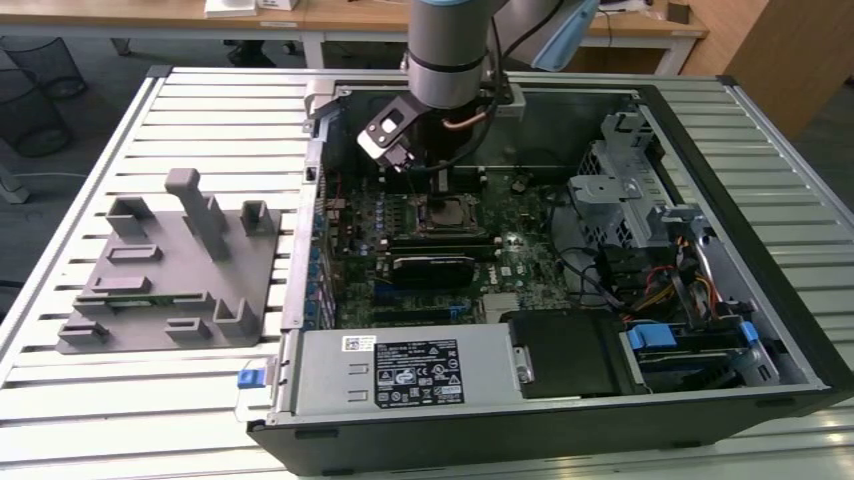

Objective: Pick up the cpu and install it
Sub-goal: 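Close the cpu cover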

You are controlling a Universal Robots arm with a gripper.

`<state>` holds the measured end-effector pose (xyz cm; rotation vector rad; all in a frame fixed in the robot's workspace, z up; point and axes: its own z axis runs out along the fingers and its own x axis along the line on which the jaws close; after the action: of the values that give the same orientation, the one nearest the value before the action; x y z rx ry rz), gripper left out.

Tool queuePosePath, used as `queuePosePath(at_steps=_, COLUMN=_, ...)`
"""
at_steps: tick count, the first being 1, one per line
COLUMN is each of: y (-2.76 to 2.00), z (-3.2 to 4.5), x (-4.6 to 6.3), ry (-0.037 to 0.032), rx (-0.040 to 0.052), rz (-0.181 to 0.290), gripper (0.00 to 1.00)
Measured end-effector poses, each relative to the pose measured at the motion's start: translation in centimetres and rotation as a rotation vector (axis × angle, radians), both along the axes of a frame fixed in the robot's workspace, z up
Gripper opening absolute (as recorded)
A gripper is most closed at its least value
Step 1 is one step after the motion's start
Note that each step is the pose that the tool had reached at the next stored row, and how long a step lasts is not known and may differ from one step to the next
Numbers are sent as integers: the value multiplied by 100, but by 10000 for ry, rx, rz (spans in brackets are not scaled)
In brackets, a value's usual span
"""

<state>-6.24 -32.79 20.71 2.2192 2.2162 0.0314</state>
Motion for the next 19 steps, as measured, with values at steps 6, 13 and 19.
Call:
queuePosePath(at_steps=6, y=-35, z=10, x=0, ry=0, rx=1, rz=1, gripper=11)
queuePosePath(at_steps=13, y=-45, z=11, x=38, ry=1, rx=0, rz=1, gripper=11)
queuePosePath(at_steps=19, y=-45, z=11, x=69, ry=1, rx=0, rz=0, gripper=11)
